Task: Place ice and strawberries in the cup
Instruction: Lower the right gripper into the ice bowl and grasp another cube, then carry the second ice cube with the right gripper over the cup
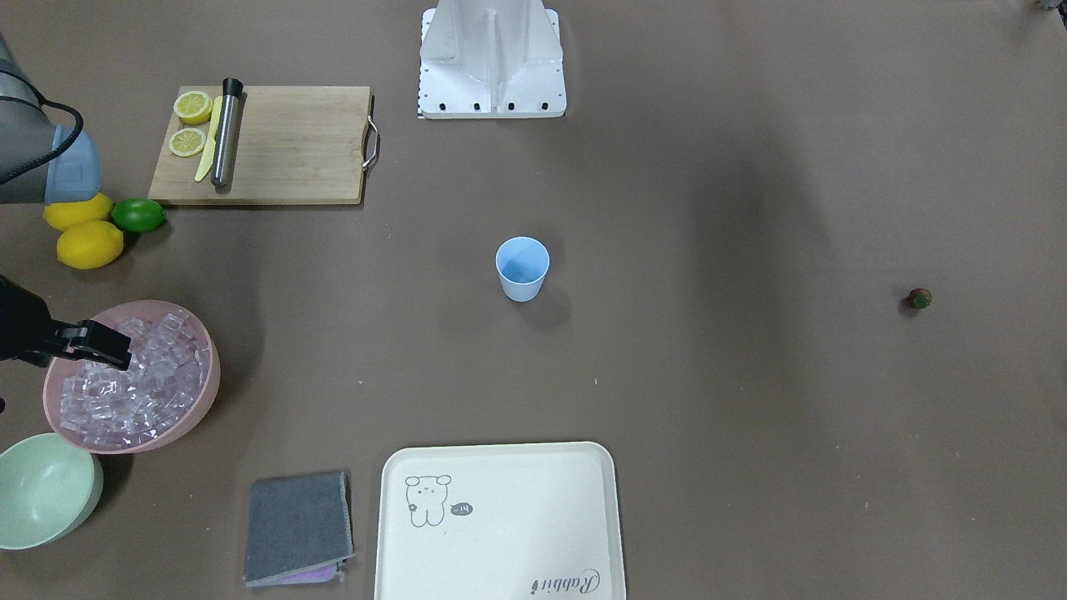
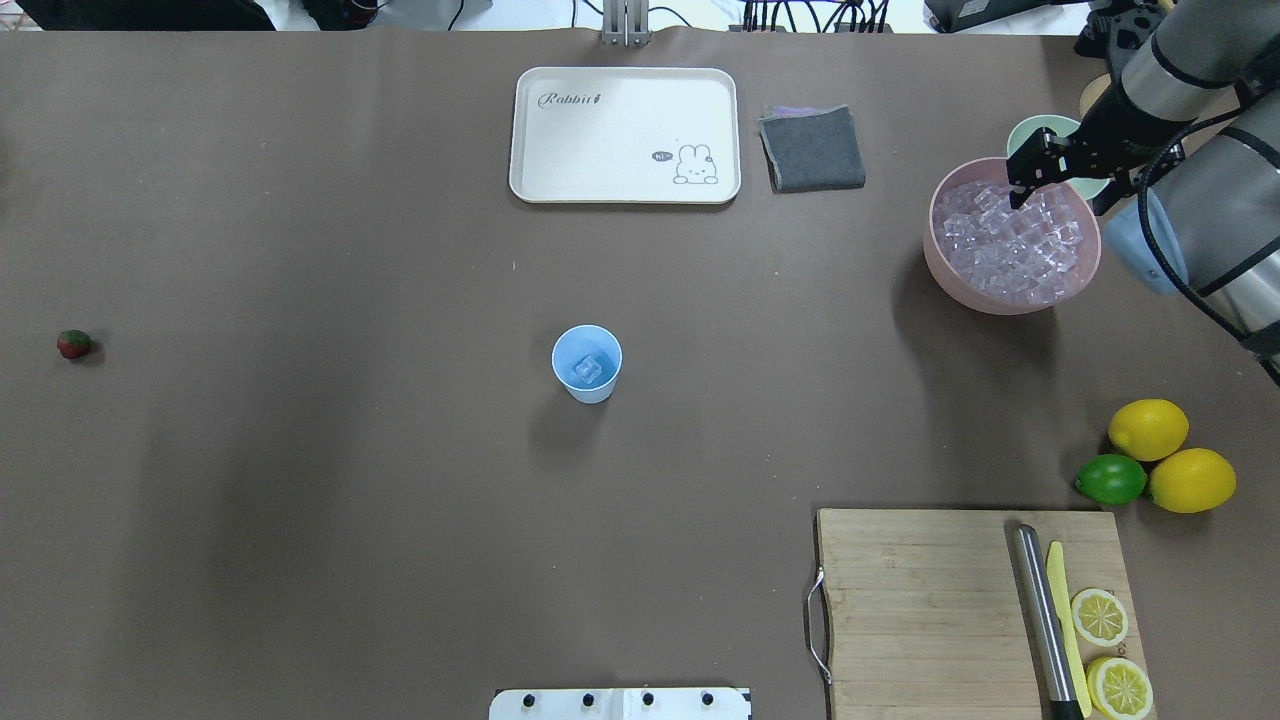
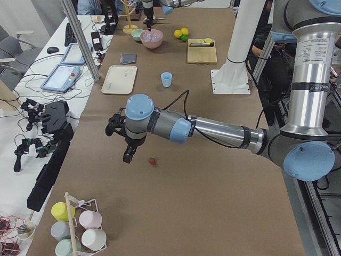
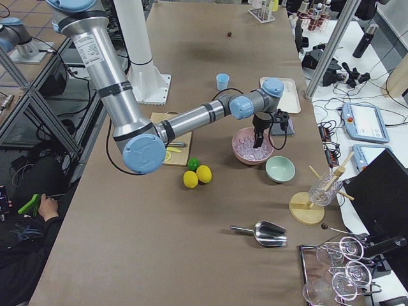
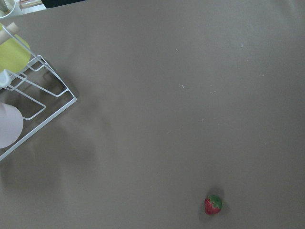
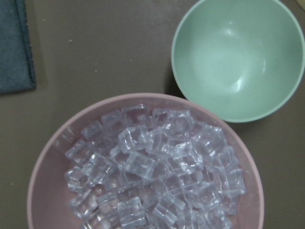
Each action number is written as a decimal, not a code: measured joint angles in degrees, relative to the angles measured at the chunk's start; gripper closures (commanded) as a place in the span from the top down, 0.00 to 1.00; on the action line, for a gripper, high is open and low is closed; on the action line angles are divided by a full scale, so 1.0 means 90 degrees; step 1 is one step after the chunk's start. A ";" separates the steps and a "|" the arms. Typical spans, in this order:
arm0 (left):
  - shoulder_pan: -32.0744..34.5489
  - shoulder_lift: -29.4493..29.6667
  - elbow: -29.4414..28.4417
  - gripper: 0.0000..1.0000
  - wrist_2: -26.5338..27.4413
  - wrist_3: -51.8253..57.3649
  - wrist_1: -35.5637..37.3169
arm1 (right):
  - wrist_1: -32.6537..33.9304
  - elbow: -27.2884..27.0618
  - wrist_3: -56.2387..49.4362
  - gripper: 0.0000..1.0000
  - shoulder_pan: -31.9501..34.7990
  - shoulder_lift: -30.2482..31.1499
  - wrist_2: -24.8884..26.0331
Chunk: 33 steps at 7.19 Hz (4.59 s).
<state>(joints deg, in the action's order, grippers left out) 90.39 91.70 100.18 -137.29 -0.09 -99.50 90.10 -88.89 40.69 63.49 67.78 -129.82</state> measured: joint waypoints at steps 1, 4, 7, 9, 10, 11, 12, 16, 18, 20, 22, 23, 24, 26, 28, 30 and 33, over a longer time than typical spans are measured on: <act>-0.0012 0.0038 -0.0004 0.98 0.0000 0.0000 0.0000 | -0.0001 -0.0006 0.0433 0.99 -0.0185 0.0058 0.0002; -0.0034 0.0170 -0.0054 0.98 0.0009 0.0000 0.0007 | -0.0001 -0.0107 0.1430 0.80 -0.0628 0.0037 0.0025; -0.0101 0.0230 -0.0064 0.98 0.0010 -0.0002 0.0010 | 0.0001 -0.0123 0.1595 0.64 -0.0724 0.0107 0.0082; -0.0117 0.0254 -0.0058 0.98 0.0010 -0.0009 0.0010 | 0.0007 -0.0123 0.1601 0.64 -0.0737 0.0139 0.0153; -0.0120 0.0257 -0.0048 0.98 0.0010 -0.0009 0.0011 | 0.0008 -0.0123 0.1601 0.64 -0.0741 0.0167 0.0168; -0.0121 0.0262 -0.0031 0.98 0.0010 -0.0010 0.0011 | 0.0009 -0.0120 0.1601 0.64 -0.0753 0.0184 0.0173; -0.0124 0.0266 -0.0020 0.98 0.0010 -0.0010 0.0011 | 0.0008 -0.0111 0.1602 0.64 -0.0779 0.0189 0.0175; -0.0134 0.0336 -0.0029 0.98 0.0010 -0.0010 0.0020 | 0.0009 -0.0110 0.1702 0.64 -0.0930 0.0194 0.0180; -0.0139 0.0346 -0.0042 0.98 0.0010 -0.0010 0.0020 | 0.0009 -0.0109 0.1712 0.14 -0.0997 0.0215 0.0179; -0.0141 0.0354 -0.0042 0.98 0.0008 -0.0010 0.0027 | 0.0009 -0.0110 0.1703 0.00 -0.1013 0.0222 0.0166; -0.0141 0.0357 -0.0038 0.98 0.0002 -0.0012 0.0030 | 0.0015 -0.0131 0.1647 0.00 -0.0971 0.0203 0.0135; -0.0141 0.0374 -0.0038 0.98 0.0001 -0.0016 0.0033 | 0.0062 -0.0201 0.1621 0.00 -0.0853 0.0181 0.0098; -0.0141 0.0400 -0.0046 0.98 -0.0002 -0.0017 0.0036 | 0.0364 -0.0448 0.1508 0.00 -0.0678 0.0158 0.0020; -0.0141 0.0422 -0.0069 0.98 -0.0006 -0.0011 0.0038 | 0.1536 -0.1395 0.1029 0.00 -0.0417 -0.0086 -0.0115; -0.0141 0.0426 -0.0121 0.98 -0.0005 -0.0010 0.0025 | 0.1714 -0.1965 0.1250 0.00 -0.0420 -0.0733 -0.0649; -0.0147 0.0417 -0.0178 0.98 -0.0001 -0.0003 0.0018 | 0.0481 -0.1920 0.2967 0.00 -0.1167 -0.1433 -0.0749; -0.0165 0.0416 -0.0322 0.98 -0.0008 0.0027 0.0002 | -0.0342 -0.0771 0.4248 0.00 -0.2760 -0.2742 0.0754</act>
<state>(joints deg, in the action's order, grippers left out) 88.90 95.45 97.29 -137.36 0.16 -99.48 87.02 -95.83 78.92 38.66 43.10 -123.03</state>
